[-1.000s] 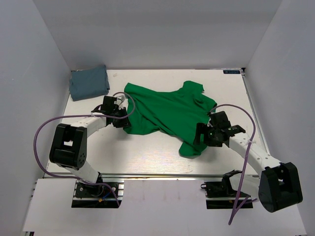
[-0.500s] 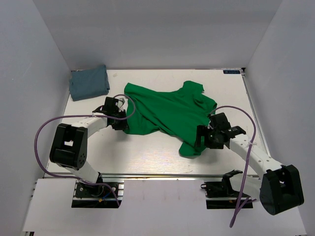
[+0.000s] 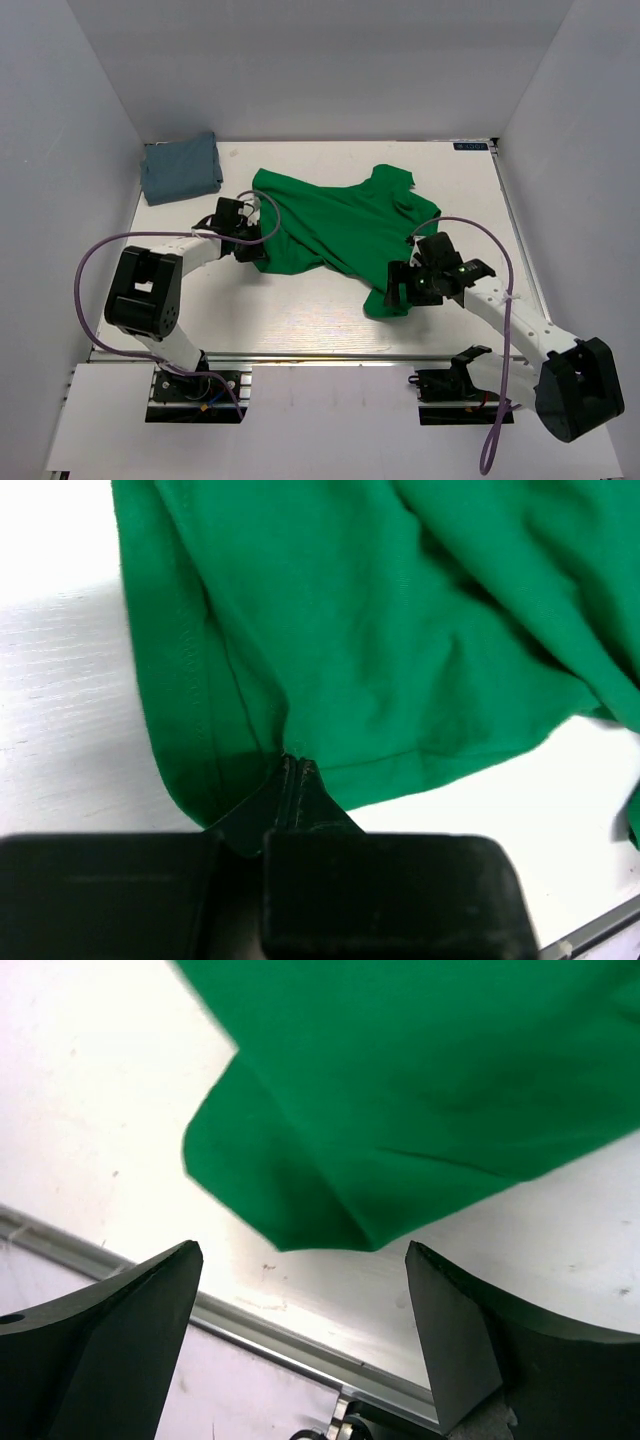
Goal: Fold and stack the t-shirts
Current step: Flatten out the tshirt
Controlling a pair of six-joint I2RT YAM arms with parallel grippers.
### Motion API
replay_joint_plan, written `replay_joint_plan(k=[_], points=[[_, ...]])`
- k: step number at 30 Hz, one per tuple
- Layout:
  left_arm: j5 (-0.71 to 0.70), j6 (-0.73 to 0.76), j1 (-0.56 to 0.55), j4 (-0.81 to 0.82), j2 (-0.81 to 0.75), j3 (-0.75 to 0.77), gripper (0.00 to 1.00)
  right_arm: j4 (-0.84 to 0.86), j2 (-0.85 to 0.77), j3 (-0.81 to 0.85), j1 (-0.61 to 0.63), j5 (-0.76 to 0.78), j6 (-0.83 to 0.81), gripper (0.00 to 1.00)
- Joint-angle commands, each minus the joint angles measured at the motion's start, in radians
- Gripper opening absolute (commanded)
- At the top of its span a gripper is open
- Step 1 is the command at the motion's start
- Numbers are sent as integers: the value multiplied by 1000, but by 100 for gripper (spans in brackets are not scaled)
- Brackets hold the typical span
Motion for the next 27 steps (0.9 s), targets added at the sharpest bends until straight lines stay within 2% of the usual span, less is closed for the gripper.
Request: replay_joint_plan(k=[1, 4, 8, 13, 20, 27], points=[[52, 4, -5, 55, -80, -12, 0, -5, -19, 3, 30, -49, -28, 88], [52, 4, -5, 98, -183, -61, 0, -20, 4, -9, 53, -23, -28, 88], [126, 28, -5, 169, -296, -136, 0, -38, 21, -20, 82, 36, -10, 88], [186, 47, -5, 288, -505, -234, 0, -63, -20, -29, 101, 69, 39, 88], [219, 65, -5, 394, -750, -315, 0, 7, 28, -74, 115, 81, 79, 86], [173, 38, -5, 426, -827, -335, 0, 127, 93, -100, 127, 103, 87, 86]])
